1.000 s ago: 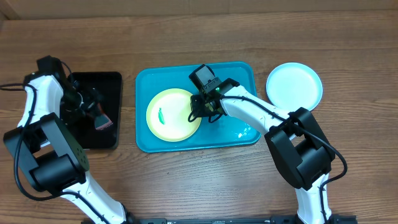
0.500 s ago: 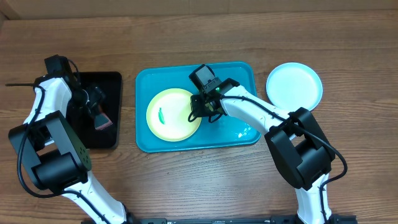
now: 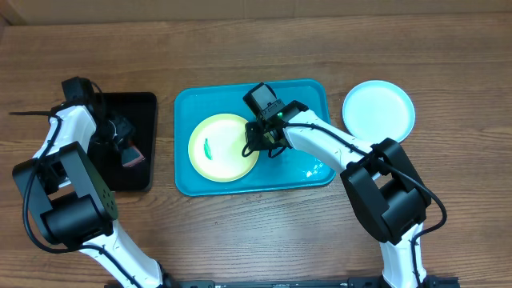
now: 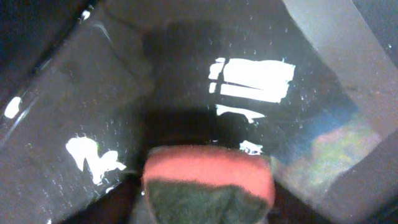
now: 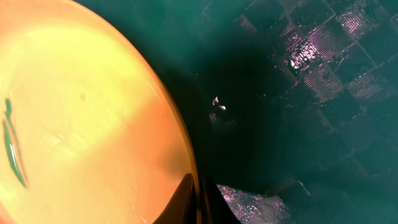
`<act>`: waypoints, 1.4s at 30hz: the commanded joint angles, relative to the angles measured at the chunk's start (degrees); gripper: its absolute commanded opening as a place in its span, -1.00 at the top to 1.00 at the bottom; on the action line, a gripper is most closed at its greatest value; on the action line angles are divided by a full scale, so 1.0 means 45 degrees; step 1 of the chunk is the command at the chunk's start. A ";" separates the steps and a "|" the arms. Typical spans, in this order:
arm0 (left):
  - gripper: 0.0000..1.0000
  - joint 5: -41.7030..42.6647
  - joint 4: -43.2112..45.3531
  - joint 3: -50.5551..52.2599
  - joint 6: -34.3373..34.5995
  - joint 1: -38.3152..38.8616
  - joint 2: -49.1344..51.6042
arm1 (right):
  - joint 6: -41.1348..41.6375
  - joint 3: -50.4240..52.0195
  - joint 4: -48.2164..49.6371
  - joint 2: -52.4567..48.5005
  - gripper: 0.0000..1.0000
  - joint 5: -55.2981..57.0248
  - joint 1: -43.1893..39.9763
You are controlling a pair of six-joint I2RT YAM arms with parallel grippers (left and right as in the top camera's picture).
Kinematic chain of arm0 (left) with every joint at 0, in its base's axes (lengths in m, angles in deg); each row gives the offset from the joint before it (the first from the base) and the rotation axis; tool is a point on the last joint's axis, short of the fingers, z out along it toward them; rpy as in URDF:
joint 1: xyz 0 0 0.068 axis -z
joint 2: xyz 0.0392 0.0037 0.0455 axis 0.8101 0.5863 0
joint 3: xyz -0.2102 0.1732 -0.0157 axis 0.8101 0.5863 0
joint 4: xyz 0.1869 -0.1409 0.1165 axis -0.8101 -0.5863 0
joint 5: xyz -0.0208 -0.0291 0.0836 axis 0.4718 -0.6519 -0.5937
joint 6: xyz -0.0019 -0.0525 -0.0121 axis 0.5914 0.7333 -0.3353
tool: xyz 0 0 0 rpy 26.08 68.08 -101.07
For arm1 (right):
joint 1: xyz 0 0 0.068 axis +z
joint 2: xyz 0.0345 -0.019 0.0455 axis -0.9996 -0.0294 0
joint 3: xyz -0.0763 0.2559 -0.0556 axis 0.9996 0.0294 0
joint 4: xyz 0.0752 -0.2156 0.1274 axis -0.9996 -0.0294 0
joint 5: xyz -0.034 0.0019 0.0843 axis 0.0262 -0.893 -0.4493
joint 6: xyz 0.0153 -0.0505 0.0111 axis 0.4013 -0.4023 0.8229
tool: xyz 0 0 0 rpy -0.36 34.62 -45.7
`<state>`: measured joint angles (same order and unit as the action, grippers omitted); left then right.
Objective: Clean dirty plates on tray and stack at the side
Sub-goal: 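Bring the sponge with the left gripper toward the yellow plate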
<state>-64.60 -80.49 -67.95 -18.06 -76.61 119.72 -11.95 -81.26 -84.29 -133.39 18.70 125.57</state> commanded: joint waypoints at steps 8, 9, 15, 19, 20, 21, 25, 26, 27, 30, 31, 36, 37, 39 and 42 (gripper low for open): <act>0.02 0.0199 -0.0189 0.0194 -0.0510 0.0005 0.0058 | 0.0063 0.0112 0.0068 0.0068 0.92 0.0272 -0.0005; -0.98 0.0335 -0.0311 0.0194 -0.0515 0.0005 0.0058 | 0.0058 0.0112 0.0068 0.0068 0.92 0.0272 -0.0005; -0.99 0.0928 -0.1559 0.0194 -0.0510 0.0015 0.0058 | 0.0058 0.0112 0.0073 0.0068 0.92 0.0272 -0.0010; -1.00 0.1438 -0.2205 0.0194 -0.0505 0.0010 0.0058 | 0.0058 0.0112 0.0068 0.0068 0.92 0.0272 -0.0005; -1.00 0.1506 -0.2297 0.0194 -0.0505 0.0010 0.0058 | 0.0058 0.0112 0.0068 0.0068 0.92 0.0272 -0.0005; -1.00 0.1501 -0.2380 0.0194 -0.0505 0.0010 0.0058 | 0.0053 0.0112 0.0068 0.0068 0.92 0.0272 -0.0010; -0.26 0.1506 -0.2574 0.0194 -0.0500 0.0010 0.0058 | 0.0053 0.0112 0.0063 0.0068 0.92 0.0272 -0.0005; -0.06 0.1506 -0.2613 0.0194 -0.0452 0.0010 0.0058 | 0.0053 0.0112 0.0063 0.0068 0.92 0.0272 -0.0005; 0.13 0.1511 -0.2647 0.0194 -0.0452 0.0010 0.0058 | 0.0053 0.0112 0.0063 0.0068 0.92 0.0272 -0.0010; 0.65 0.1501 -0.2676 0.0194 -0.0461 0.0010 0.0058 | 0.0058 0.0112 0.0063 0.0068 0.92 0.0272 -0.0005; 0.79 0.1496 -0.2671 0.0194 -0.0461 0.0010 0.0058 | 0.0053 0.0112 0.0063 0.0068 0.92 0.0272 -0.0010; 0.35 0.1486 -0.2453 0.0194 -0.0461 0.0010 0.0058 | 0.0058 0.0112 0.0063 0.0068 0.92 0.0272 -0.0005; -0.45 0.1486 -0.2361 0.0194 -0.0466 0.0005 0.0058 | 0.0058 0.0112 0.0063 0.0068 0.92 0.0272 -0.0005; -0.99 0.1341 -0.2171 0.0194 -0.0481 -0.0019 0.0058 | 0.0053 0.0112 0.0058 0.0068 0.92 0.0272 -0.0005; -0.99 0.1005 -0.1885 0.0194 -0.0481 -0.0015 0.0058 | 0.0058 0.0112 0.0058 0.0068 0.92 0.0272 -0.0010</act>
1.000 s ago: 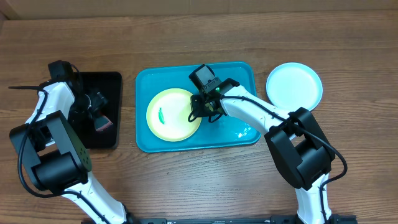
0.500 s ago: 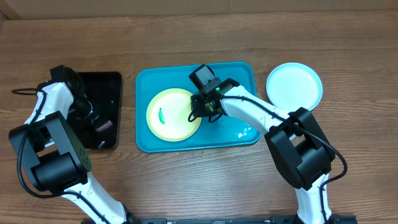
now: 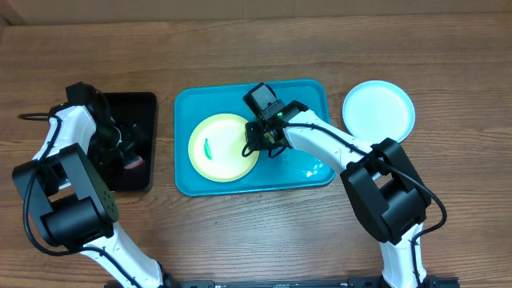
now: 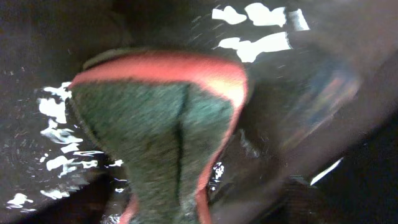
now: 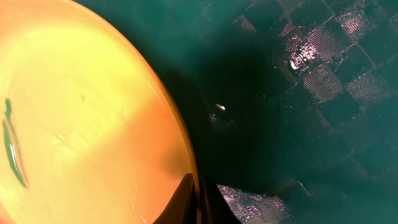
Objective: Clean dirty plates on tray and stack at the side
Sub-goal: 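Bring the sponge with the left gripper toward the yellow plate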
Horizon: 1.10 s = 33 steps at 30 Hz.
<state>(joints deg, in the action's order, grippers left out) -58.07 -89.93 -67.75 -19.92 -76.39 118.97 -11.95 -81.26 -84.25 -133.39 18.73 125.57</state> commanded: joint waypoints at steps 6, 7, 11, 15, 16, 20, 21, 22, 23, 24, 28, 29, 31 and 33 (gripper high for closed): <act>-0.70 -0.0437 0.0554 0.0146 -0.0087 -0.0063 0.0223 | 0.0058 0.0112 0.0049 0.0068 0.92 0.0267 -0.0005; -0.54 -0.0437 0.0534 0.0117 -0.0102 -0.0063 0.0223 | 0.0058 0.0112 0.0049 0.0068 0.92 0.0272 -0.0005; 0.21 -0.0432 0.0219 -0.0180 -0.0102 -0.0068 0.0219 | 0.0058 0.0112 0.0039 0.0068 0.92 0.0364 -0.0005; 0.92 -0.0427 -0.0471 -0.0860 -0.0097 -0.0068 0.0219 | 0.0058 0.0117 0.0044 0.0068 0.92 0.0364 -0.0005; 0.91 -0.0427 -0.0714 -0.1127 -0.0097 -0.0063 0.0219 | 0.0058 0.0117 0.0044 0.0068 0.92 0.0364 -0.0005; 0.92 -0.0432 -0.1928 -0.2569 -0.0102 -0.0063 0.0219 | 0.0058 0.0117 0.0053 0.0068 0.92 0.0364 -0.0005; 0.92 -0.0432 -0.2210 -0.2968 -0.0102 -0.0063 0.0219 | 0.0058 0.0117 0.0053 0.0068 0.92 0.0364 -0.0005; 0.92 -0.0427 -0.2526 -0.3410 -0.0102 -0.0063 0.0219 | 0.0058 0.0117 0.0053 0.0068 0.92 0.0364 -0.0005; 0.92 -0.0423 -0.2793 -0.3769 -0.0102 -0.0063 0.0219 | 0.0058 0.0117 0.0053 0.0068 0.92 0.0364 -0.0005; 0.91 -0.0423 -0.3099 -0.4153 -0.0102 -0.0063 0.0219 | 0.0058 0.0117 0.0053 0.0068 0.92 0.0364 -0.0005; 0.92 -0.0330 -0.4226 -0.5561 -0.0097 -0.0039 0.0219 | 0.0058 0.0117 0.0078 0.0068 0.92 0.0364 -0.0010; 0.92 -0.0282 -0.4386 -0.5765 -0.0097 -0.0019 0.0219 | 0.0058 0.0117 0.0097 0.0068 0.92 0.0364 -0.0005; 0.92 -0.0296 -0.4585 -0.5892 -0.0102 -0.0010 0.0219 | 0.0058 0.0117 0.0146 0.0068 0.92 0.0364 -0.0005; 0.91 -0.0505 -0.4571 -0.5741 -0.0102 0.0000 0.0223 | 0.0058 0.0117 0.0180 0.0068 0.92 0.0364 -0.0005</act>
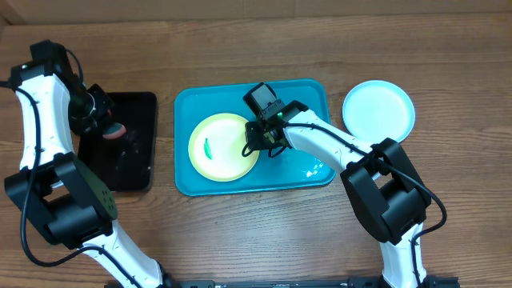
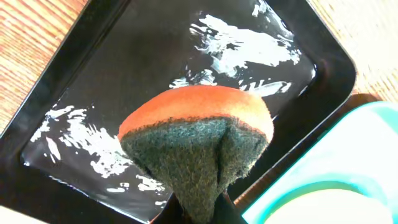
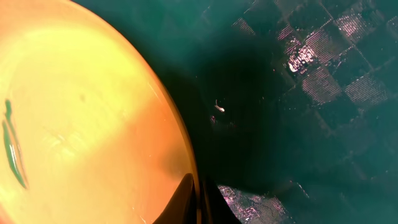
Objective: Clean dirty plates on tray and stack at the side
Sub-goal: 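Bring the sponge with the left gripper toward the yellow plate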
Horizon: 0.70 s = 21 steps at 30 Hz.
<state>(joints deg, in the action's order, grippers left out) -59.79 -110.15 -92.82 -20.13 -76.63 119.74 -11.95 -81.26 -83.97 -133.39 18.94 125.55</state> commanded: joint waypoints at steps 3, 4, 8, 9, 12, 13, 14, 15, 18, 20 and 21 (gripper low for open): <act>0.92 -0.0991 0.0277 0.0539 -0.0044 0.0102 0.0053 | 0.0058 0.0112 0.0194 0.0068 0.92 0.0316 0.0000; 0.92 -0.1059 0.0515 0.0884 -0.0044 0.0131 0.0053 | 0.0058 0.0117 0.0204 0.0068 0.92 0.0316 0.0000; 0.92 -0.0918 0.1316 0.2365 -0.0044 0.0194 0.0053 | 0.0058 0.0117 0.0185 0.0068 0.92 0.0316 0.0000; 0.92 -0.0908 0.1345 0.2569 -0.0049 0.0189 0.0053 | 0.0058 0.0117 0.0175 0.0068 0.92 0.0316 0.0000; 0.91 -0.0733 0.1010 0.2516 -0.0063 0.0189 0.0044 | 0.0058 0.0112 0.0175 0.0068 0.92 0.0311 0.0000; 0.92 -0.0461 0.0879 0.2365 -0.0136 0.0189 0.0034 | 0.0058 0.0117 0.0175 0.0068 0.92 0.0311 0.0000; 0.92 0.0034 0.0724 0.2152 -0.0403 0.0189 0.0029 | 0.0058 0.0117 0.0175 0.0068 0.92 0.0311 0.0000; 0.91 0.0811 0.0568 0.1826 -0.0855 0.0189 0.0029 | 0.0058 0.0117 0.0175 0.0068 0.90 0.0311 0.0000; 0.92 0.4085 0.0068 0.0525 -0.2453 0.0204 0.0029 | 0.0058 0.0117 0.0175 0.0068 0.73 0.0306 0.0000; 0.92 0.5595 -0.0068 -0.0034 -0.2705 0.0219 0.0029 | 0.0058 0.0117 0.0175 0.0068 0.66 0.0306 0.0000; 0.92 0.6105 -0.0087 -0.0189 -0.2705 0.0257 0.0029 | 0.0058 0.0117 0.0175 0.0068 0.63 0.0306 0.0000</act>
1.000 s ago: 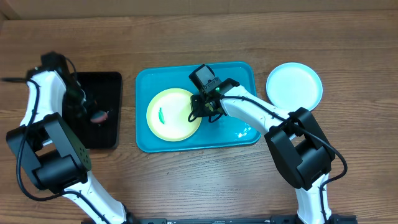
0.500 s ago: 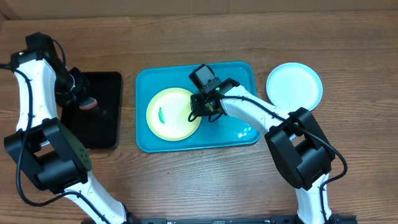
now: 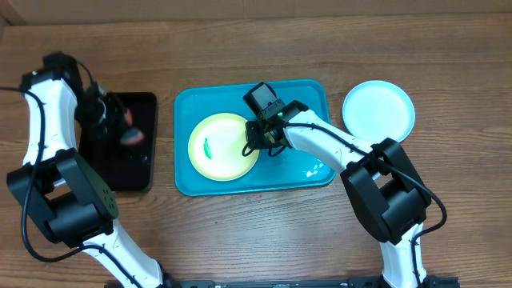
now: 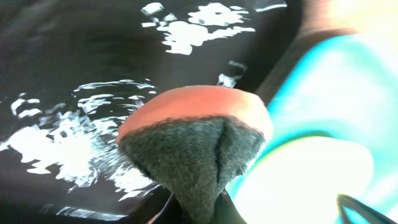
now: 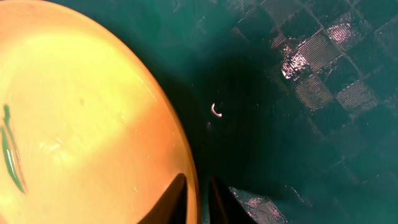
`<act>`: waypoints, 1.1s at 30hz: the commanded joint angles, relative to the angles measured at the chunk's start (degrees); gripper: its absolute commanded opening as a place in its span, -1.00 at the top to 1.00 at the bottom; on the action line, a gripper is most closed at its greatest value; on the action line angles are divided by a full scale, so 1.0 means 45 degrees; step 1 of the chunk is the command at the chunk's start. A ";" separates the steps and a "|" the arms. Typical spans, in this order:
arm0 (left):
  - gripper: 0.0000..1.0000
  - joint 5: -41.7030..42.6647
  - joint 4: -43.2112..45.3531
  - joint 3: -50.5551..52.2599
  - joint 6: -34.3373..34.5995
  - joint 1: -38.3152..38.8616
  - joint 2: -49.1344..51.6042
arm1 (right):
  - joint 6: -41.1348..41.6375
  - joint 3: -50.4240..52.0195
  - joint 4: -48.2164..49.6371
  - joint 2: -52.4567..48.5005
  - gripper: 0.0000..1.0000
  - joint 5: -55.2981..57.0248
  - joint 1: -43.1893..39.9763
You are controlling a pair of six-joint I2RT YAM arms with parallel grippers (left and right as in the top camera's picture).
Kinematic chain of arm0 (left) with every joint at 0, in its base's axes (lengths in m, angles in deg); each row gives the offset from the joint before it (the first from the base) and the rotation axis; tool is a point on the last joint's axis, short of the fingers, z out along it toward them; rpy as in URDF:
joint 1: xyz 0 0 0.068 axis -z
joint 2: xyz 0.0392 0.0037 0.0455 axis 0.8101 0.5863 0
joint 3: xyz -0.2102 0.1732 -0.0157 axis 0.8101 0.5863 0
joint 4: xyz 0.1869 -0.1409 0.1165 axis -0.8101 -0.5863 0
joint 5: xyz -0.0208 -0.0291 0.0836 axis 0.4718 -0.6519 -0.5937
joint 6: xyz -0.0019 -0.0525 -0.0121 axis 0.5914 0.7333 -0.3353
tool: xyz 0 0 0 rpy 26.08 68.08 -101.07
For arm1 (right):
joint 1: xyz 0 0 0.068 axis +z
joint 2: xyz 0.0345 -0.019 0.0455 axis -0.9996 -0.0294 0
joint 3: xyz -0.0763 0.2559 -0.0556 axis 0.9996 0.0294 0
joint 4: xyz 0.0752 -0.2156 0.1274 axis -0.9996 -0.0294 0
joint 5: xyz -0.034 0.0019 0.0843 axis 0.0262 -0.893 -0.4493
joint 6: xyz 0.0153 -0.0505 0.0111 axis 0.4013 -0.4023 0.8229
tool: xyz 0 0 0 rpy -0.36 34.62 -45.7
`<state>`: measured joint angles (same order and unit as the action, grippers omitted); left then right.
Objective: Clean dirty plates on tray and stack at the side
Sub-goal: 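Bring the sponge with the left gripper toward the yellow plate, then scrub the yellow plate with the sponge while the right gripper holds it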
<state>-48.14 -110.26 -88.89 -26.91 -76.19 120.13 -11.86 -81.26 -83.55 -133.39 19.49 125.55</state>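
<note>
My left gripper (image 4: 196,211) is shut on a red sponge (image 4: 199,130) with a dark green scouring face. In the overhead view the sponge (image 3: 130,134) hangs over the right part of the black tray (image 3: 120,172). A yellow plate (image 3: 220,152) with a green smear (image 3: 207,148) lies in the teal tray (image 3: 304,172). My right gripper (image 3: 258,144) is at the plate's right rim. In the right wrist view the yellow plate (image 5: 81,112) has its rim between the jaws of the right gripper (image 5: 198,193), which stand slightly apart.
A clean pale blue plate (image 3: 378,110) lies on the wooden table right of the teal tray. The black tray (image 4: 74,74) is wet and glistening. The teal tray's floor (image 5: 298,124) holds water patches and a small speck.
My left gripper has carried the sponge from over the black tray's upper left to its right side, nearer the teal tray. The right gripper's jaws have parted a little around the plate's rim.
At first the sponge was down in the black tray in my left gripper, and still there at the second moment. Then it was held above the tray's upper left, and now over its right side. My right gripper stayed pinched on the yellow plate's rim until loosening now.
</note>
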 commanded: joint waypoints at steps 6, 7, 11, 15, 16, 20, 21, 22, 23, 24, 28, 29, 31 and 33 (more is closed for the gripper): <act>0.92 0.3288 -0.0466 -0.0899 -0.1239 0.1200 -0.0049 | 0.0039 0.0117 0.0102 0.0068 0.62 0.0185 0.0000; 0.91 0.3225 -0.0544 -0.0835 -0.1336 0.1515 -0.0049 | 0.0039 0.0112 0.0131 0.0068 0.62 0.0185 0.0000; 0.92 0.2968 -0.0423 -0.0491 -0.1399 0.2973 -0.0039 | 0.0039 0.0117 0.0189 0.0068 0.62 0.0185 -0.0005; 0.92 0.1418 0.0330 0.0160 -0.0321 0.4600 -0.0034 | 0.0039 0.0117 0.0151 0.0068 0.63 0.0185 -0.0024; 0.92 0.0690 0.0597 0.0413 0.0296 0.5066 -0.0034 | 0.0039 0.0117 0.0131 0.0068 0.63 0.0189 -0.0024; 0.92 -0.0971 0.1598 0.1467 0.2011 0.6509 -0.0034 | 0.0044 0.0117 0.0024 0.0068 0.72 0.0185 -0.0024; 0.92 -0.1015 0.1909 0.1744 0.2098 0.6819 -0.0034 | 0.0044 0.0117 0.0005 0.0068 0.80 0.0185 -0.0029; 0.92 -0.1010 0.2191 0.2006 0.2098 0.7140 -0.0034 | 0.0044 0.0117 -0.0015 0.0068 0.89 0.0185 -0.0029; 0.92 -0.1020 0.2390 0.2181 0.2089 0.7354 -0.0034 | 0.0044 0.0117 -0.0024 0.0068 0.92 0.0185 -0.0029; 0.92 -0.1025 0.2637 0.2380 0.2093 0.7587 -0.0034 | 0.0044 0.0117 -0.0029 0.0068 0.92 0.0189 -0.0029; 0.92 -0.1190 0.3147 0.2803 0.2521 0.8204 -0.0034 | 0.0039 0.0117 -0.0029 0.0068 0.92 0.0185 -0.0029; 0.92 -0.1326 0.3162 0.2827 0.2720 0.8281 -0.0034 | 0.0039 0.0117 -0.0029 0.0068 0.92 0.0185 -0.0024; 0.92 -0.1753 0.3191 0.2851 0.3045 0.8422 -0.0034 | 0.0039 0.0117 -0.0063 0.0068 0.92 0.0189 -0.0024; 0.91 -0.2127 0.3235 0.2851 0.3196 0.8466 -0.0034 | 0.0039 0.0117 -0.0107 0.0068 0.92 0.0189 -0.0029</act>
<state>-53.65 -95.94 -76.65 -15.72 -38.47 120.11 -11.75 -81.26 -83.86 -133.39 19.47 125.53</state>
